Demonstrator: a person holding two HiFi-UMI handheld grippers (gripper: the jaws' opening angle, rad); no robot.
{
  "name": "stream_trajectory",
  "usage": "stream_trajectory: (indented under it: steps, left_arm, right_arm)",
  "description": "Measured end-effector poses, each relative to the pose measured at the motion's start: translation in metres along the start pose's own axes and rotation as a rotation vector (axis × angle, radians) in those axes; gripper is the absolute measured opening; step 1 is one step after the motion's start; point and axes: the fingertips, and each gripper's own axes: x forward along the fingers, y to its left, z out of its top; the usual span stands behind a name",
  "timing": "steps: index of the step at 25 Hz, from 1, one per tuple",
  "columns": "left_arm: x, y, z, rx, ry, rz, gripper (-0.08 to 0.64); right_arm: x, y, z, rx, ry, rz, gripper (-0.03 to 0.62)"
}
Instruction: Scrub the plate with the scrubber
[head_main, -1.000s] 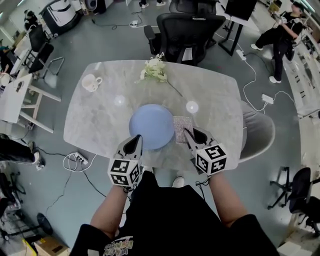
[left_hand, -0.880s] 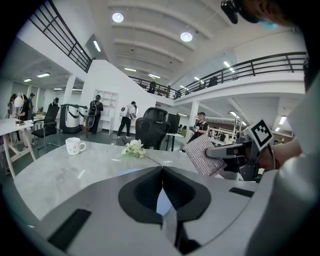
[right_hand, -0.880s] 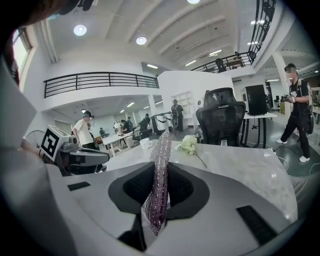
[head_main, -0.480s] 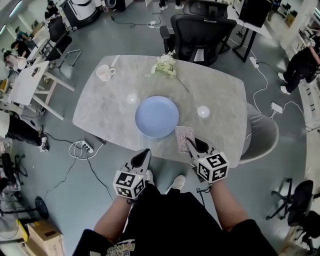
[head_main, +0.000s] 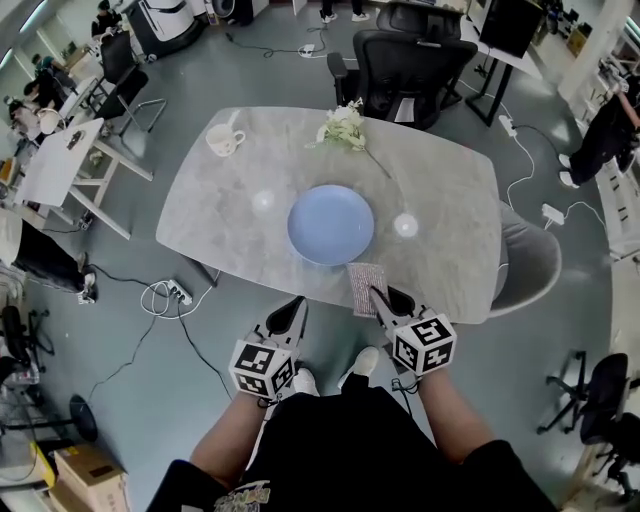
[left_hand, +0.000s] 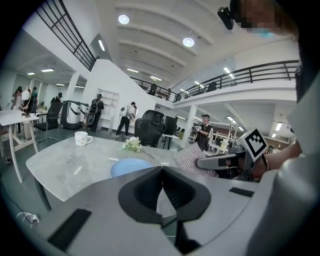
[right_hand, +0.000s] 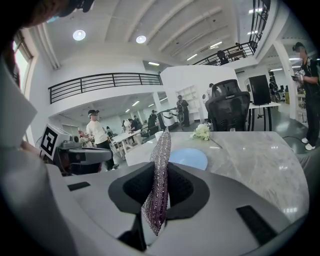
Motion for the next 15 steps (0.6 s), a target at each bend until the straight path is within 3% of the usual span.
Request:
stream_trajectory:
  steps: [15]
  left_arm:
    - [-0.066, 0.013, -0.013, 0.019, -0.015, -0.160, 0.018]
  right_arm:
    - [-0.022, 0.089, -0.024, 0.011, -0.042, -0.134, 0.072]
